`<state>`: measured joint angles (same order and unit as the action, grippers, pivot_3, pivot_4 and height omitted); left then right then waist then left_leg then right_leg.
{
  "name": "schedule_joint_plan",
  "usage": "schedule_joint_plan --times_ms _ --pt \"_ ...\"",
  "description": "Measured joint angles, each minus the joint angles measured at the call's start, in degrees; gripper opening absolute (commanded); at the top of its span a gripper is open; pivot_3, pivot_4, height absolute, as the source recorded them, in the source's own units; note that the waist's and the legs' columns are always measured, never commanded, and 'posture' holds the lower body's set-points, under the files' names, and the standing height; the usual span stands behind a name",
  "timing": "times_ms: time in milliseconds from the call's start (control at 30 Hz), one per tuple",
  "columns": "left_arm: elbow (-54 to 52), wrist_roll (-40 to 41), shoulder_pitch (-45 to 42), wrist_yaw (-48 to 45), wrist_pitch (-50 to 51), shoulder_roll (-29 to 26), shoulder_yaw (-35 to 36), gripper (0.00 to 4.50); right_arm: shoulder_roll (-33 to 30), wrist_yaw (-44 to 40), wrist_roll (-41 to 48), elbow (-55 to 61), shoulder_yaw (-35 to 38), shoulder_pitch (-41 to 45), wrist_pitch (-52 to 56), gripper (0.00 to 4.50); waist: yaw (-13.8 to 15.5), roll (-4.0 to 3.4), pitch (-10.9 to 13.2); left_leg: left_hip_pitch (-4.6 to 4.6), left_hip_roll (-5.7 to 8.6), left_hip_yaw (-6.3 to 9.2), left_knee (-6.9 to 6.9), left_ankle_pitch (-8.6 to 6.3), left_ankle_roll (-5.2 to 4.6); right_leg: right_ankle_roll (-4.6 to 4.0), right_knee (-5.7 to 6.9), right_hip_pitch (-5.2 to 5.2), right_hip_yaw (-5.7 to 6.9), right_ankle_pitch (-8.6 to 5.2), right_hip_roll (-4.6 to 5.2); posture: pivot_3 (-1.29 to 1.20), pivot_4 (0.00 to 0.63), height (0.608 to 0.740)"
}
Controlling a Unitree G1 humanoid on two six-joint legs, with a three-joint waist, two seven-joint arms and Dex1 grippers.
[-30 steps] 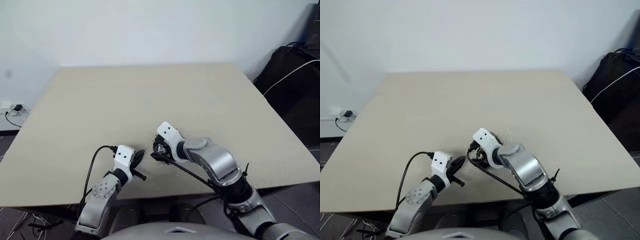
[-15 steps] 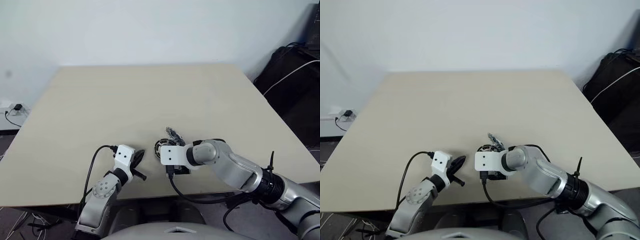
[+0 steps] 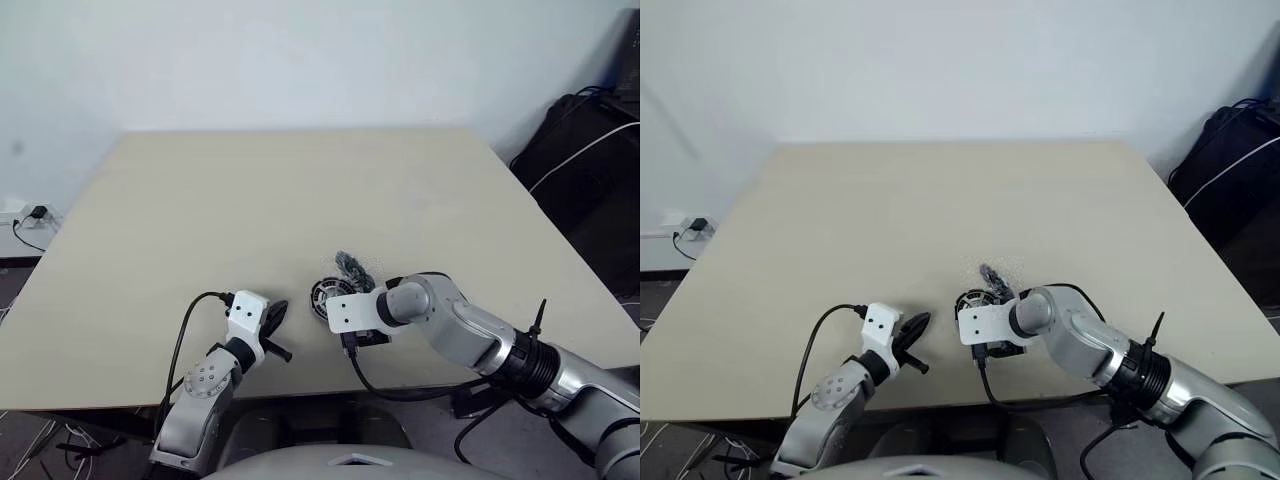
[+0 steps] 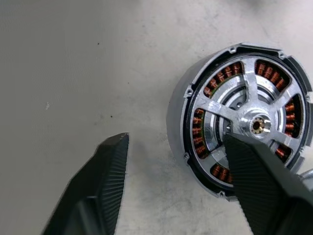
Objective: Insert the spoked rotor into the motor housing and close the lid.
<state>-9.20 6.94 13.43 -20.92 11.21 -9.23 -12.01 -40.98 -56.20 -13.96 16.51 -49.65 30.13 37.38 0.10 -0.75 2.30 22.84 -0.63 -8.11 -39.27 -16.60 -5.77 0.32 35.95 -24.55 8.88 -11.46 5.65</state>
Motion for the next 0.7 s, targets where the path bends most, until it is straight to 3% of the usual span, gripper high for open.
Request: schedule_joint_plan --times_ms 233,500,700 --pt "-0.02 0.0 0.12 0.38 0.01 -0.01 0.2 0.0 1.2 -0.46 -1.7 -2.14 1.52 -0.75 -2.41 0.13 0.11 0.07 -0.05 -0.02 -0.01 0.0 -0.01 0.01 0.01 0.0 0.01 0.02 0.0 0.0 0.0 0.0 0.0 0.74" --pt "-0.02 0.0 0.1 0.35 0.0 0.0 0.18 0.0 2.7 -0.85 -2.42 -2.26 3.76 -3.15 -1.59 0.06 0.02 0.1 -0.08 -0.03 -0.01 0.01 -0.05 0.03 0.05 0.02 0.04 0.04 -0.02 0.02 0.0 0.0 0.0 0.74" --pt "0.03 0.0 -0.05 0.0 -0.2 0.01 0.14 0.0 6.32 -0.51 -0.84 -0.75 7.99 -5.39 7.34 0.06 0.07 0.1 -0.08 -0.01 -0.01 0.01 -0.04 0.03 0.05 -0.01 0.06 0.0 -0.02 0.02 0.0 0.0 0.0 0.74"
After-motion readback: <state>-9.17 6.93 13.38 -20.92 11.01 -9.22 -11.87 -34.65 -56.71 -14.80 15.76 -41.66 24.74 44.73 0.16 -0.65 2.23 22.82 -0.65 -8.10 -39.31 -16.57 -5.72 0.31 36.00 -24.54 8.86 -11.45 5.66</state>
